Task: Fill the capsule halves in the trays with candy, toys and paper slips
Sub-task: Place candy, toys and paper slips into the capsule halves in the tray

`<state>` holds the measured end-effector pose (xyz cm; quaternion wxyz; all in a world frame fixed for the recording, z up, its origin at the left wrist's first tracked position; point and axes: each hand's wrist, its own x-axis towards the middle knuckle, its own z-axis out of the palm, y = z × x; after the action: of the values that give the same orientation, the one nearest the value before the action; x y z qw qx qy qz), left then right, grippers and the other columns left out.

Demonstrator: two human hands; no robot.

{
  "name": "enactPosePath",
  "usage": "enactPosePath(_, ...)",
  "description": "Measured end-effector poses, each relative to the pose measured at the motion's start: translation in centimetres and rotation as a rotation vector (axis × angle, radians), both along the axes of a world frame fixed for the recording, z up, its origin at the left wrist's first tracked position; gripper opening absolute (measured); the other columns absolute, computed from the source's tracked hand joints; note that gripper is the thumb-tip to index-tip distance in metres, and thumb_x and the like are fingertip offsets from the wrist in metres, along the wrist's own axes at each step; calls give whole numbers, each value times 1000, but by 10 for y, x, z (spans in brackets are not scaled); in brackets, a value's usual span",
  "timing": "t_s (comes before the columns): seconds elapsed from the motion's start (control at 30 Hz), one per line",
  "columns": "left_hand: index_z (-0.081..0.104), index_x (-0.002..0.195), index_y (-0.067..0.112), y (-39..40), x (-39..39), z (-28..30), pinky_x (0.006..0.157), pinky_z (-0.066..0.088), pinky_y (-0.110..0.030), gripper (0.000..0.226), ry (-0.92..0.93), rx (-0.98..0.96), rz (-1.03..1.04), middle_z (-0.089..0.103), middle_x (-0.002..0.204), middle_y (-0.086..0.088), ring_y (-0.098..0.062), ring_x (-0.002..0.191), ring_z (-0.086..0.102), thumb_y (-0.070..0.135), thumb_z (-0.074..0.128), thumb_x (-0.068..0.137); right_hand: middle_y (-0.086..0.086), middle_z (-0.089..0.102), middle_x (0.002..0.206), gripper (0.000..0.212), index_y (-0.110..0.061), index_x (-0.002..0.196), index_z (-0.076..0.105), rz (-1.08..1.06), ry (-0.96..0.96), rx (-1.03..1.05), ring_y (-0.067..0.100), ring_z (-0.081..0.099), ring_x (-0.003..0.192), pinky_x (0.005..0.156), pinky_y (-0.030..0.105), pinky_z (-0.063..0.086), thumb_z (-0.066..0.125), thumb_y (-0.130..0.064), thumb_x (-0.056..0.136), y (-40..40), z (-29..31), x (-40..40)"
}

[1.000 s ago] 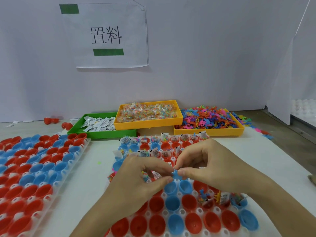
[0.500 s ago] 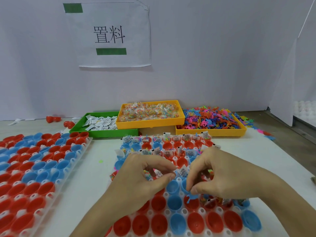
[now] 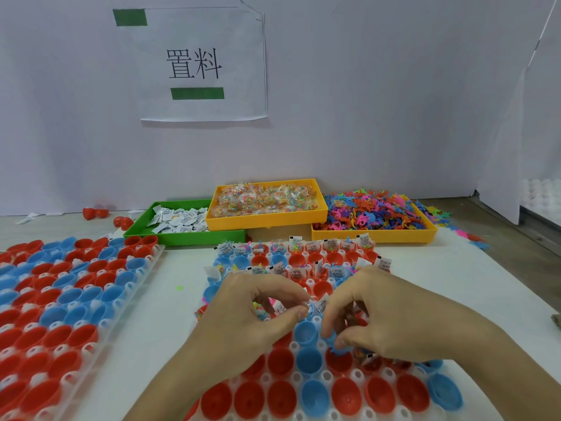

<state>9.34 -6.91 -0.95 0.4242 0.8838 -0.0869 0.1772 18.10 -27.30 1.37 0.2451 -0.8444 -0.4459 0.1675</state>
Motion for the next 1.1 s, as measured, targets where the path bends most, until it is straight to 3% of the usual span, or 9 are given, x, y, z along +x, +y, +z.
enactPosePath(0.23, 79, 88, 30, 1, 1, -1, 69, 53, -20, 15, -9, 2, 1, 73, 81, 21, -4, 85, 68, 16, 77, 82, -14, 70, 87, 12, -33, 86, 74, 10, -13, -8, 7, 65, 83, 77, 30, 56, 76, -21, 87, 0, -4, 3)
enactPosePath(0.47, 78, 88, 33, 6, 4, -3, 67, 51, -17, 17, -10, -10, 6, 73, 85, 20, -6, 86, 68, 16, 76, 84, -23, 69, 85, 7, -36, 88, 76, -35, -95, 188, 0, 62, 82, 68, 8, 45, 73, -30, 89, -3, -2, 11)
enactPosePath(0.7, 78, 88, 28, 12, 8, -6, 69, 53, -23, 12, -28, -50, 60, 74, 84, 18, -10, 87, 69, 17, 72, 87, -19, 71, 81, 21, -32, 96, 76, -183, -281, 323, -8, 62, 77, 65, 4, 42, 62, -17, 96, 18, 27, 63)
enactPosePath(0.93, 77, 88, 29, 17, 11, -9, 68, 55, -29, 17, -48, -126, 135, 74, 82, 16, -8, 82, 69, 13, 70, 87, 4, 64, 122, 26, -16, 123, 64, -200, -407, 110, 11, 56, 99, 78, 19, 40, 47, -17, 103, 92, 26, 138)
enactPosePath(1.1, 75, 85, 31, 19, 13, -10, 69, 54, -37, 20, -59, -153, 157, 74, 79, 15, -9, 79, 69, 13, 67, 89, 11, 63, 129, 30, -7, 122, 67, -225, -370, 29, 24, 58, 115, 97, 34, 48, 44, -11, 103, 137, 10, 155)
